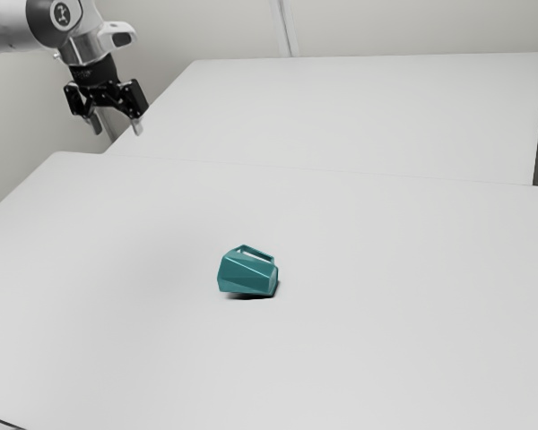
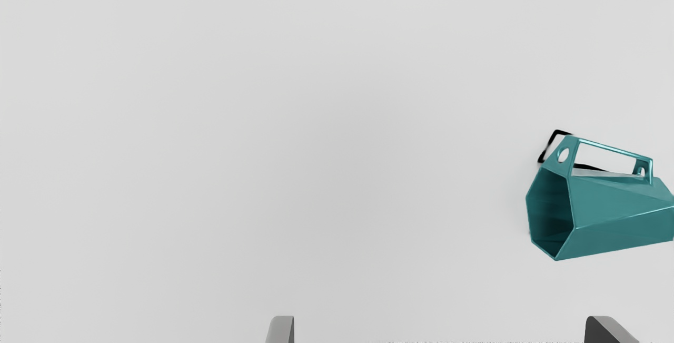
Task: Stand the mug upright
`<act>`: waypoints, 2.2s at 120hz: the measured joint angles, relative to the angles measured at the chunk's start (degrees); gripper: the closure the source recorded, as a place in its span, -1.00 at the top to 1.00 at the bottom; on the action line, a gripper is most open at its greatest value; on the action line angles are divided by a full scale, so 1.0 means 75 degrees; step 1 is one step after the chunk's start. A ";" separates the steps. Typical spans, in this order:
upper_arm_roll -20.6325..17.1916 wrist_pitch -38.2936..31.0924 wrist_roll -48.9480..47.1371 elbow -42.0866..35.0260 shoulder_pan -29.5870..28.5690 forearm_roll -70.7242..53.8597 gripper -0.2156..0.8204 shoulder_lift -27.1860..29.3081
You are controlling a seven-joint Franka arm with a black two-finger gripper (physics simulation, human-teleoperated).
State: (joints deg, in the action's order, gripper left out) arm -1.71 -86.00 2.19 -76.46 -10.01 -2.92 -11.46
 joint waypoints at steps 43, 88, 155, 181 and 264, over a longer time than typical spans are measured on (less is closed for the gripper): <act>0.0434 -0.1818 0.0325 -0.2659 0.0075 0.2396 0.58 0.0129; 0.0796 -0.3992 0.3435 -0.5729 0.0128 0.6726 0.58 0.0137; 0.1129 -0.3543 0.7723 -0.6637 0.0358 1.0017 0.58 -0.0152; 0.1122 -0.3453 0.8245 -0.6721 0.0479 1.0072 0.58 -0.0174; 0.1001 -0.3825 0.8533 -0.6855 0.0866 1.0151 -0.50 -0.0196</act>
State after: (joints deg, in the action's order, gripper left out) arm 5.80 -114.69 66.19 -127.87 -3.52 73.21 -12.93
